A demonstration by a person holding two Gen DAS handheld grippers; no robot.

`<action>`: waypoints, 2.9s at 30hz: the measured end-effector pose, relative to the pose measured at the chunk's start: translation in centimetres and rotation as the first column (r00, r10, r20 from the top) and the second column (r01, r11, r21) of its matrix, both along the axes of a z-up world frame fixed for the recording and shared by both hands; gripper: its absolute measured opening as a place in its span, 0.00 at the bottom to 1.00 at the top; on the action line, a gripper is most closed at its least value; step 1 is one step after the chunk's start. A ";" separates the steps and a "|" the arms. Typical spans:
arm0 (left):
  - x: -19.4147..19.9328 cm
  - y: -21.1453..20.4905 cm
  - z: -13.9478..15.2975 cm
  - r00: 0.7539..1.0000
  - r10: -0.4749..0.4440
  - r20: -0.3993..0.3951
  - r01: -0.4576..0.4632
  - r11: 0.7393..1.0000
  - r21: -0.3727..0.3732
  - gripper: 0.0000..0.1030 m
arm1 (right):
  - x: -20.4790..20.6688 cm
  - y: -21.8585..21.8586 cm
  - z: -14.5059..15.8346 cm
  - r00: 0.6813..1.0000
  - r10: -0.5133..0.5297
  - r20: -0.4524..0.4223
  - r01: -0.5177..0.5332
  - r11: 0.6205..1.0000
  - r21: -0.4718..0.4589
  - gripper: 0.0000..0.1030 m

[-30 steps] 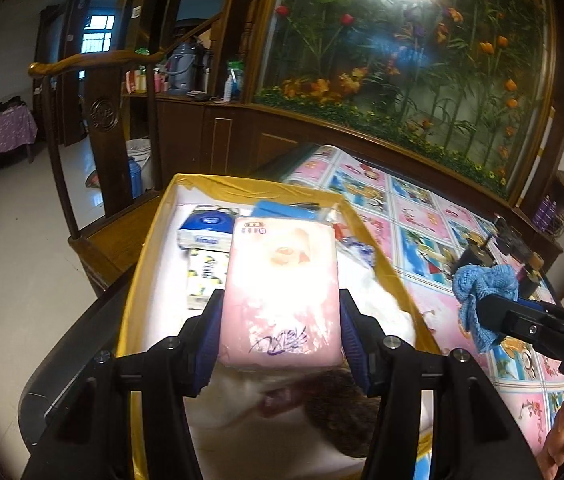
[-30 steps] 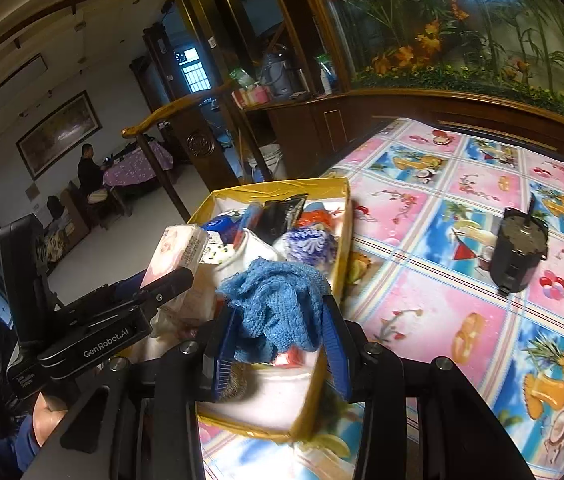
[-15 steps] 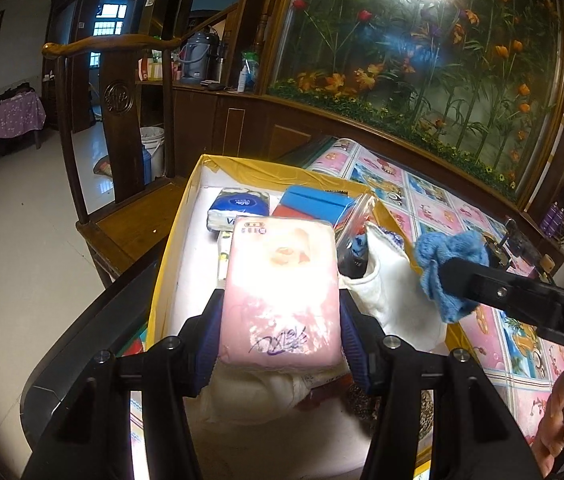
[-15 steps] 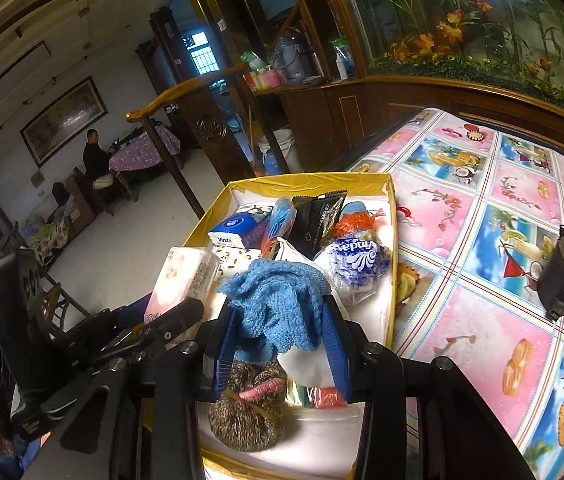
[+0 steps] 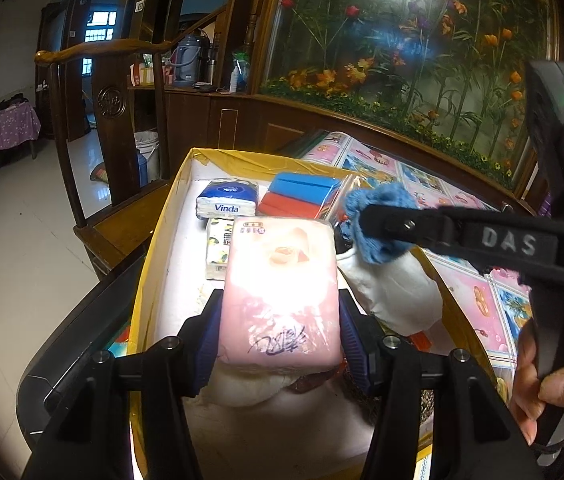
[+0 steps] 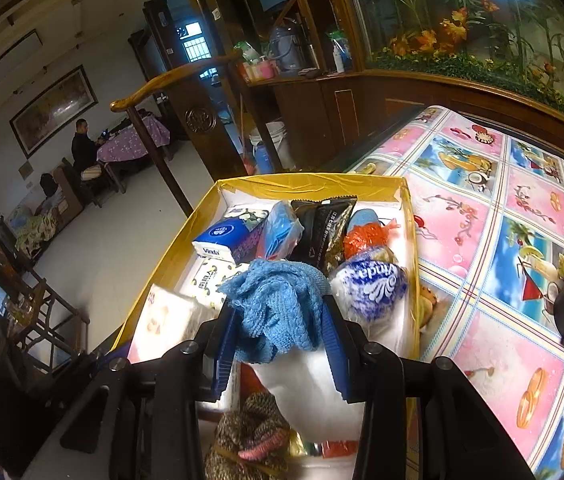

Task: Organize soft objects
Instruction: 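Lower the pink pack and blue towel into the box and open both tools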

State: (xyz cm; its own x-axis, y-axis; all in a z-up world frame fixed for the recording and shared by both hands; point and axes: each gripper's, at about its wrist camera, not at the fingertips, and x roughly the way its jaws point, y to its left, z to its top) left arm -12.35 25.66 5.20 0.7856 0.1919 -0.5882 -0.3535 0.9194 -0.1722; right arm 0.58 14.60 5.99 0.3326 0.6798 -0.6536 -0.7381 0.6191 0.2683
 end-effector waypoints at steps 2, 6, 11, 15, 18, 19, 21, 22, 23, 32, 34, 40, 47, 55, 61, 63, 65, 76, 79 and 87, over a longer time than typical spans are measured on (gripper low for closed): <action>0.0 -0.2 0.0 1.000 -0.004 0.001 0.004 1.000 0.007 0.52 | 0.4 0.5 0.0 1.000 0.000 -0.002 0.000 1.000 -0.005 0.42; 0.0 -0.2 0.0 1.000 -0.006 -0.002 0.006 1.000 0.012 0.52 | 0.9 1.5 -0.3 1.000 0.006 0.003 -0.006 0.999 -0.032 0.42; 0.2 -0.2 -0.1 1.000 -0.007 -0.010 0.007 1.000 0.010 0.52 | 1.5 2.3 -0.8 1.000 0.010 0.000 -0.010 0.998 -0.056 0.42; 0.2 -0.2 -0.1 1.000 -0.007 -0.012 0.008 1.000 0.010 0.52 | 1.7 2.7 -1.1 1.000 0.015 -0.002 -0.015 0.998 -0.064 0.42; 0.3 -0.3 -0.1 1.000 -0.008 -0.015 0.008 1.000 0.009 0.52 | 1.6 2.9 -1.2 1.000 0.016 -0.001 -0.016 0.998 -0.068 0.42; 0.3 -0.3 -0.1 1.000 -0.008 -0.014 0.008 1.000 0.010 0.52 | 1.7 2.9 -1.2 1.000 0.016 -0.003 -0.016 0.998 -0.068 0.42; 0.3 -0.3 -0.1 1.000 -0.008 -0.014 0.008 1.000 0.011 0.52 | 1.6 3.0 -1.3 1.000 0.016 -0.003 -0.016 0.998 -0.069 0.42; 0.3 -0.3 -0.1 1.000 -0.008 -0.014 0.009 1.000 0.010 0.52 | 1.6 3.0 -1.4 1.000 0.016 -0.004 -0.016 0.998 -0.069 0.42; 0.3 -0.3 -0.1 1.000 -0.008 -0.014 0.008 1.000 0.010 0.52 | 1.6 3.0 -1.3 1.000 0.016 -0.005 -0.017 0.997 -0.069 0.42; 0.3 -0.3 -0.1 1.000 -0.007 -0.015 0.007 1.000 0.012 0.52 | 1.4 2.9 -1.5 1.000 0.016 -0.003 -0.016 0.997 -0.073 0.43; 0.3 -0.4 -0.2 1.000 -0.005 -0.015 0.005 1.000 0.013 0.52 | 1.3 2.8 -1.6 1.000 0.016 -0.006 -0.016 0.997 -0.074 0.44; 0.4 -0.3 -0.3 1.000 -0.005 -0.021 0.005 1.000 0.016 0.53 | 1.2 2.5 -1.5 1.000 0.013 -0.010 -0.014 0.997 -0.070 0.45; 0.3 -0.5 -0.3 1.000 -0.001 -0.026 0.001 1.000 0.024 0.53 | 1.0 2.1 -1.2 1.000 0.013 -0.015 -0.014 0.997 -0.070 0.46; 0.2 -0.4 -0.3 1.000 0.005 -0.027 -0.004 0.999 0.032 0.57 | 0.7 1.4 -0.6 1.000 0.006 -0.023 -0.008 0.998 -0.055 0.50; 0.0 -0.6 -0.1 1.000 0.009 -0.026 -0.008 0.999 0.045 0.63 | 0.3 0.8 -0.1 1.000 0.002 -0.018 -0.003 0.999 -0.041 0.53; -0.1 -0.6 0.0 1.000 0.012 -0.022 -0.011 0.999 0.049 0.66 | 0.2 0.5 0.2 1.000 0.002 -0.013 -0.002 0.999 -0.033 0.55; -0.2 -0.6 0.0 1.000 0.015 -0.019 -0.014 0.999 0.051 0.70 | 0.1 0.3 0.4 1.000 -0.002 -0.008 0.002 1.000 -0.026 0.58; -0.5 -1.2 0.2 1.000 -0.001 -0.010 0.002 0.997 0.073 0.87 | -0.5 -2.3 1.1 0.999 -0.041 0.009 0.041 0.999 0.009 0.71; -0.6 -1.5 0.2 1.000 -0.002 -0.013 0.003 0.997 0.072 0.89 | -0.8 -3.6 1.3 0.998 -0.059 0.010 0.059 0.998 0.033 0.74; -1.2 -1.9 0.7 1.000 0.016 0.014 -0.017 0.997 0.073 0.94 | -3.0 -7.6 2.2 0.991 -0.122 0.050 0.117 0.988 0.096 0.88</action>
State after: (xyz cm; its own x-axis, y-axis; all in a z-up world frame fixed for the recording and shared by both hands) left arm -13.58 23.79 5.89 0.7895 0.2472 -0.5617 -0.3669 0.9238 -0.1091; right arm -2.46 6.98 8.15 0.4495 0.6897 -0.5677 -0.6755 0.6783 0.2892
